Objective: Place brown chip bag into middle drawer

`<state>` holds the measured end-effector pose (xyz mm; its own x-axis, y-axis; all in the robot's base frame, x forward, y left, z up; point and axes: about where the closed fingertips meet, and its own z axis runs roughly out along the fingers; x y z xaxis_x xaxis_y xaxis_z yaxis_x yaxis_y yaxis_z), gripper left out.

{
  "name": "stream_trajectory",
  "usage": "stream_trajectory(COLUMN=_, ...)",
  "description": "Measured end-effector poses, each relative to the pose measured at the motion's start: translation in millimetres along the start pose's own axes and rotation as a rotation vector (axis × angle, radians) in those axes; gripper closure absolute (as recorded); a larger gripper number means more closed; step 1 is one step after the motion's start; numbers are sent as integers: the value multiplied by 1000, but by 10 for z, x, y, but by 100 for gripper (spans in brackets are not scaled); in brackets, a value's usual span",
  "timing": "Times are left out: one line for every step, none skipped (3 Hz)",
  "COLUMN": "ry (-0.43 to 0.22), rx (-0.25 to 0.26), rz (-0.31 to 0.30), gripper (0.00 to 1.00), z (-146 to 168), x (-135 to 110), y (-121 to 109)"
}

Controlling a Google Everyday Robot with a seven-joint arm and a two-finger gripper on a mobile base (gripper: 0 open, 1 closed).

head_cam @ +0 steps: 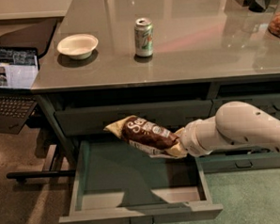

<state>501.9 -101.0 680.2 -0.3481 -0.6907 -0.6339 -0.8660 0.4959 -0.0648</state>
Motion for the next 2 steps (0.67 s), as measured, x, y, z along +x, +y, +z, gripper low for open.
stream_trajectory(ry=3, rx=-43, rz=-65, gripper=100, z=90, x=131, y=31)
stream_trajectory(ry=13, rx=-85, rz=-172, gripper=100, z=182, x=272, y=102)
